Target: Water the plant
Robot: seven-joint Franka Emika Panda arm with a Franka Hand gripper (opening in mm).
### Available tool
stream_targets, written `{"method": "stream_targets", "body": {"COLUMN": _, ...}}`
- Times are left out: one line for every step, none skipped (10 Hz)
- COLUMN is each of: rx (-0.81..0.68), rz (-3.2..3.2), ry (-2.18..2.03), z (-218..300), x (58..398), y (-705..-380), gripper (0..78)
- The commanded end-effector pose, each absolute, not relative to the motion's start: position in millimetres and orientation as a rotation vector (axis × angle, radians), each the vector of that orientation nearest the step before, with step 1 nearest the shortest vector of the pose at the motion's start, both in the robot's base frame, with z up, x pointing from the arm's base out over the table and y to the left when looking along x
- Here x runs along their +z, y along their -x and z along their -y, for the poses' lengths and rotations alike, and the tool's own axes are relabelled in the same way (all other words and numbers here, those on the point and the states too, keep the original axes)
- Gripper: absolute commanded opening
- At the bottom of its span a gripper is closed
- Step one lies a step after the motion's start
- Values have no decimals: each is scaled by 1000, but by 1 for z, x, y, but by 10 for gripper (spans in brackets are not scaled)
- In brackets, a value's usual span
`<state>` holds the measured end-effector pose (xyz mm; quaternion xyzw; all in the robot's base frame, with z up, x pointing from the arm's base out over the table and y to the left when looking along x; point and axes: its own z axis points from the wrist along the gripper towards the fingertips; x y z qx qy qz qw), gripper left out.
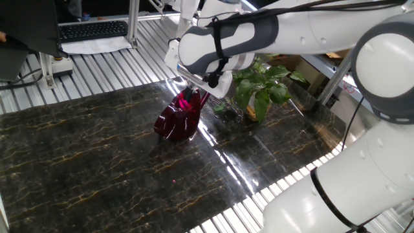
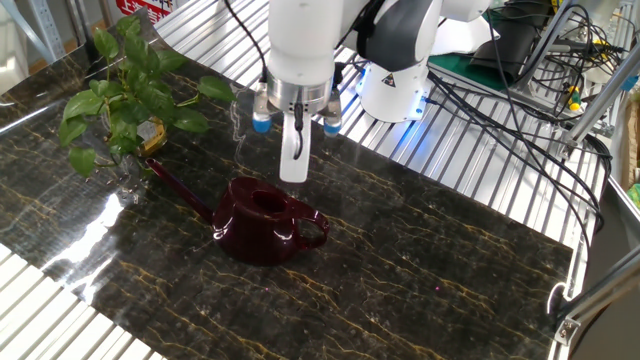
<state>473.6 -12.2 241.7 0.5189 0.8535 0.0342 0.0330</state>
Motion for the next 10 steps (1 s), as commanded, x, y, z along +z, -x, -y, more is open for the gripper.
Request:
{"method": "stream_targets", "body": {"rx": -38, "rz": -2475, "ry": -1816, "z": 9, "x": 244, "y": -475, "gripper": 0}}
{"method": "stream_targets", "body": {"rx": -55, "rz": -2483, "ry": -1832, "z": 9, "x": 244, "y": -476, "gripper": 0}}
{"method": "stream_targets", "body": {"rx": -82, "rz": -2495, "ry": -1883, "z": 7, "x": 247, "y": -483, "gripper": 0}}
{"method": "stream_targets", "body": {"rx": -82, "rz": -2505, "ry": -1900, "z": 7, "x": 248, "y": -488, "gripper": 0}}
{"method": "stream_targets", "body": {"rx": -78, "rz": -2514, "ry": -1905, "z": 7, "x": 249, "y": -490, "gripper": 0}}
{"method": "stream_targets", "body": {"rx": -66, "rz": -2522, "ry": -1905, "z": 7, "x": 250, "y": -494, "gripper": 0}}
{"method": "stream_targets", "body": {"rx": -58, "rz": -2525, "ry": -1906, "z": 7, "x": 250, "y": -499, "gripper": 0}}
{"method": "stream_targets", "body": {"rx": -52, "rz": -2530, "ry": -1902, "z": 7, "x": 250, "y": -500, "gripper": 0}}
{"method": "stream_targets", "body": {"rx": -55, "rz": -2538, "ry": -1880, "z": 7, "x": 245, "y": -504, "gripper": 0}}
{"method": "stream_targets", "body": {"rx": -56, "rz": -2542, "ry": -1866, "z": 6, "x": 242, "y": -507, "gripper": 0}}
